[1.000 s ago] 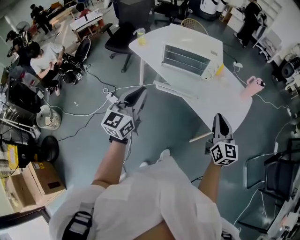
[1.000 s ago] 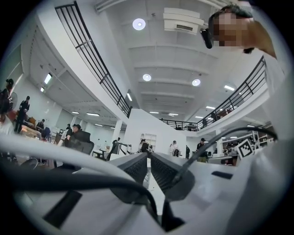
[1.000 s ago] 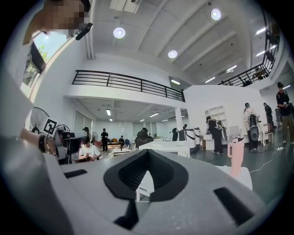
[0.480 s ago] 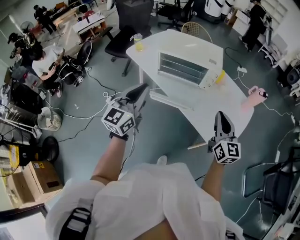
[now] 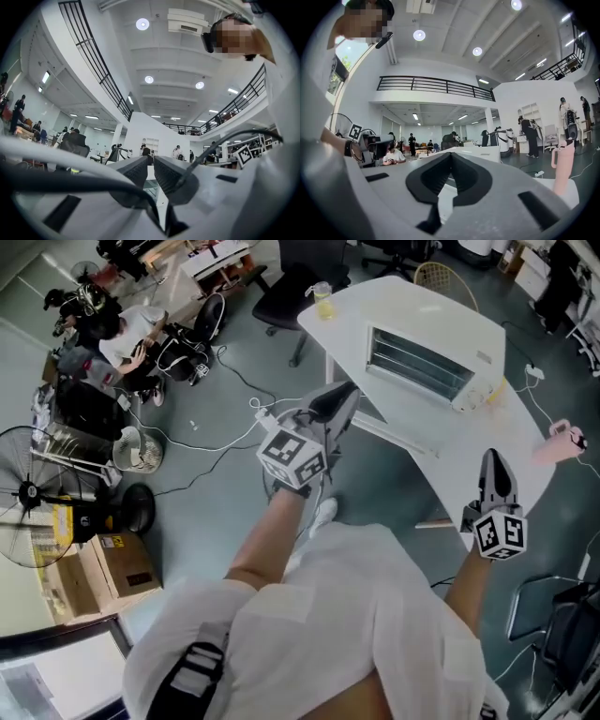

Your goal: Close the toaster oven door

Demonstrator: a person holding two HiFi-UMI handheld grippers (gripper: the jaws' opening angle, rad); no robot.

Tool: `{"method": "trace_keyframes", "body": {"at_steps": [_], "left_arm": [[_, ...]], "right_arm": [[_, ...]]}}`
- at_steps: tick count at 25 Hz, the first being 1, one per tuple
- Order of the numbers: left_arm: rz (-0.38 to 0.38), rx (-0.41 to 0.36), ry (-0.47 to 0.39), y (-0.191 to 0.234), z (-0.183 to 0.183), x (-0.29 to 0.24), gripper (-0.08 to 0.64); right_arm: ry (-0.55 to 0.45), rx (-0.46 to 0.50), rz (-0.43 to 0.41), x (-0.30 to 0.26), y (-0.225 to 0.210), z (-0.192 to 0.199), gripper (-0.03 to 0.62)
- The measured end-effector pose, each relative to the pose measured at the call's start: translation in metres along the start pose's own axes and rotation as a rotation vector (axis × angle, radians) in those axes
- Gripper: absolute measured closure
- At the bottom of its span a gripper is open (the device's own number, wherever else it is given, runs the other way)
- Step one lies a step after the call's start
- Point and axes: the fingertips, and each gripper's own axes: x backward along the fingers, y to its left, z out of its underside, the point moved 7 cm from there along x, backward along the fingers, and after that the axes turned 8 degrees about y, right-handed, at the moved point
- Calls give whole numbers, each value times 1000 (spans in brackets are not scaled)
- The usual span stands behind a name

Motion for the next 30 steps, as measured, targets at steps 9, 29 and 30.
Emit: {"method": "trace_keyframes", "body": {"at_steps": [9, 29, 30], "left_arm": [[59, -22, 47, 71, -10, -27, 540], [138, -13, 65, 174, 1, -23, 540], [141, -6, 66, 176, 3, -19, 540]], "right_arm": [[16, 4, 29, -70, 22, -3, 588], [21, 32, 118, -138, 84, 1, 552], [27, 35, 123, -138, 87, 2, 552]]}}
